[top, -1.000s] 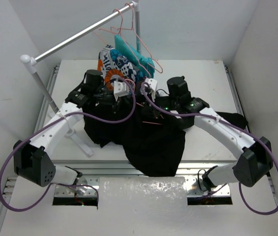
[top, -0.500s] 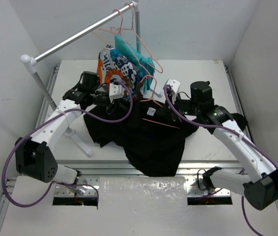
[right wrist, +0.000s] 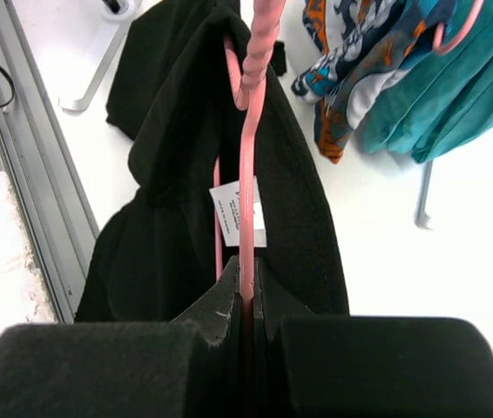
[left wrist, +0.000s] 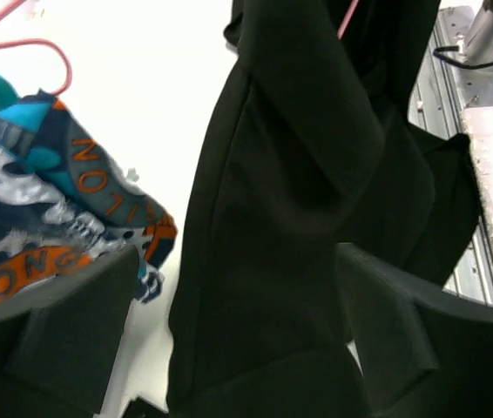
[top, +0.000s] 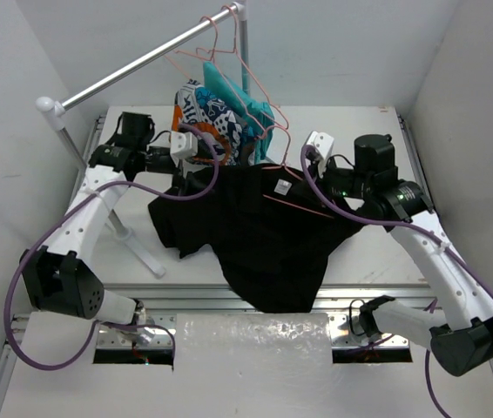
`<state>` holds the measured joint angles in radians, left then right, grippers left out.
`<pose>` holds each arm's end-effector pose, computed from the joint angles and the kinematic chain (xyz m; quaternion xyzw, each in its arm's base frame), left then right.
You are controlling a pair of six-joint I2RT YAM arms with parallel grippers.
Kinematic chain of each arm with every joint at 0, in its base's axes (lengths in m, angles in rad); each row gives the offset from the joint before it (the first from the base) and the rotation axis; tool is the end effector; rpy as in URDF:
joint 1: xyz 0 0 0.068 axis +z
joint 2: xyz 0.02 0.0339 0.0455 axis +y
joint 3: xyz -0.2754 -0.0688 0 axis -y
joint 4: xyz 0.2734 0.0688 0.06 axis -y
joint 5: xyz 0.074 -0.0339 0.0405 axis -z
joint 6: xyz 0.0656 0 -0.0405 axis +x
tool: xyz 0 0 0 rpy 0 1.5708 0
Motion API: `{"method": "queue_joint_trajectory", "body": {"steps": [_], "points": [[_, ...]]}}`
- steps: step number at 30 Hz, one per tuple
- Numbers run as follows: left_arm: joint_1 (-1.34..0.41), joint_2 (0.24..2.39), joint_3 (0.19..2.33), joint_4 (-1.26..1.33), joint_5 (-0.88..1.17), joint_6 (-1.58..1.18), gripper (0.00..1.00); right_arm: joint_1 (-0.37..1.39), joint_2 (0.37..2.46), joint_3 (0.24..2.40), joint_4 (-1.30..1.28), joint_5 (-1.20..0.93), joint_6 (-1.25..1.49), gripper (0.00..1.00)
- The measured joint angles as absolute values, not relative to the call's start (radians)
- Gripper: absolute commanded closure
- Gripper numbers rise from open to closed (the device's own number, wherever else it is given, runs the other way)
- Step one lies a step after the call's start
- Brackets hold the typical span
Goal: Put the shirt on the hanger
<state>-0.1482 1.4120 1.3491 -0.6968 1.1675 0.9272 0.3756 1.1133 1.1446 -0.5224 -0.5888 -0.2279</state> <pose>0.3129 -0.1077 0.3594 0.5794 0.5472 -0.3435 0.4968 0.2500 0.1377 0.3685 -0.3864 0.7395 0.2845 0.4722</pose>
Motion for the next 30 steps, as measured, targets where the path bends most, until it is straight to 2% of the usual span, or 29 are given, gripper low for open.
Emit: {"method": "queue_joint_trajectory", "body": {"steps": [7,14,16,18,19,20,23,25,26,30], "points": [[-0.056,1.412,1.332,-0.814,1.181,1.045,0.00,0.374,1.113,1.219,-0.581,-0.614,-0.252,1.00],[-0.051,1.407,1.179,-0.663,1.084,0.956,0.00,0.374,1.113,1.286,-0.638,-0.662,-0.266,1.00],[-0.051,1.404,1.159,-0.627,1.056,0.949,0.03,0.374,1.113,1.305,-0.651,-0.671,-0.268,1.00],[-0.045,1.398,1.135,-0.600,1.031,0.957,0.13,0.374,1.113,1.322,-0.666,-0.673,-0.272,1.00],[-0.039,1.394,1.122,-0.594,1.028,0.963,0.33,0.374,1.114,1.332,-0.675,-0.673,-0.276,1.00],[-0.035,1.394,1.114,-0.596,1.026,0.963,0.49,0.374,1.114,1.339,-0.683,-0.673,-0.280,1.00],[-0.007,1.393,1.105,-0.599,1.034,0.976,0.82,0.369,1.119,1.366,-0.713,-0.673,-0.294,1.00],[0.022,1.393,1.105,-0.600,1.055,0.980,0.88,0.361,1.129,1.388,-0.730,-0.672,-0.304,1.00],[0.040,1.393,1.105,-0.602,1.068,0.980,0.99,0.357,1.134,1.396,-0.739,-0.670,-0.310,1.00],[0.101,1.393,1.121,-0.646,1.122,0.992,1.00,0.327,1.150,1.417,-0.769,-0.667,-0.327,1.00]]}}
